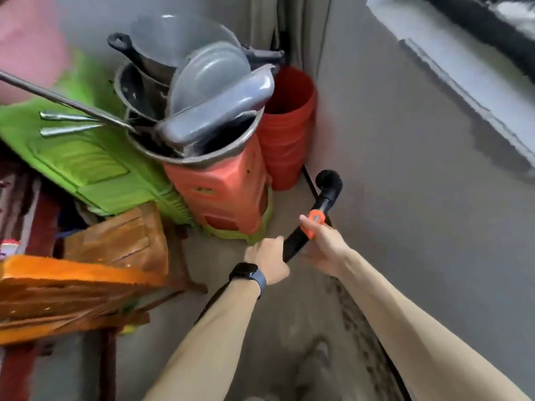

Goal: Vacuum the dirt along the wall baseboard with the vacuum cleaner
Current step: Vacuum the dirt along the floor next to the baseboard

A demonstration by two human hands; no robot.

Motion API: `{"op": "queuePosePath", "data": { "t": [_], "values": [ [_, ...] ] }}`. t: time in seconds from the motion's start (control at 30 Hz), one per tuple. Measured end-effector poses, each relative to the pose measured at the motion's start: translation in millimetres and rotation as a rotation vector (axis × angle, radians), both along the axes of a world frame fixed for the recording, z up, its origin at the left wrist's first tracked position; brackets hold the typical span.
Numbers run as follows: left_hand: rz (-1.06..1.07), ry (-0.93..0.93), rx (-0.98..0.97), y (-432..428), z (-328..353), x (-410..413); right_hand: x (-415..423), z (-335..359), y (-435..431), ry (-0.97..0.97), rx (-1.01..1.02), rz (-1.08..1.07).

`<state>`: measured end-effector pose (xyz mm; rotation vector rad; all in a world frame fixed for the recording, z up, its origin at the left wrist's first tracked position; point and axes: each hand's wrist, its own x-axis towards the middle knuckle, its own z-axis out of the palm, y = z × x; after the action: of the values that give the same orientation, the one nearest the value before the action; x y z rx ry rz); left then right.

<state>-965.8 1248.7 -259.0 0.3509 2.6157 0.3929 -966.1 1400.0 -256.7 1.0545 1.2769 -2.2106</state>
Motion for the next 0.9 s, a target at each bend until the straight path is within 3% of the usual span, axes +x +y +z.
{"op": "queuePosePath", "data": {
  "t": [0.17,0.4,0.67,0.83,0.9],
  "values": [
    [-0.138,-0.108,-0.148,-1.5,-158.2,-43.7,-32.2,-161.3,-6.7,-0.140,0.026,-0.060],
    [-0.075,-0.138,-0.094,1.1,-397.9,-89.1,-82.0,-392.3,-9.8,-0.139,0.071,-0.098],
    [-0.044,-0.089,-0.020,10.9,-570.3,-115.2,-115.0,-574.1,-17.3,-0.106,0.109,-0.231],
    [0.040,-0.511,0.179,-2.8,-643.2,-103.4,-129.1,-649.8,-23.6,-0.105,0.144,-0.288],
    [0.139,-0.590,0.253,-8.5,-664.6,-97.9,-129.7,-669.4,-26.8,-0.078,0.140,-0.276]
  ]
}}
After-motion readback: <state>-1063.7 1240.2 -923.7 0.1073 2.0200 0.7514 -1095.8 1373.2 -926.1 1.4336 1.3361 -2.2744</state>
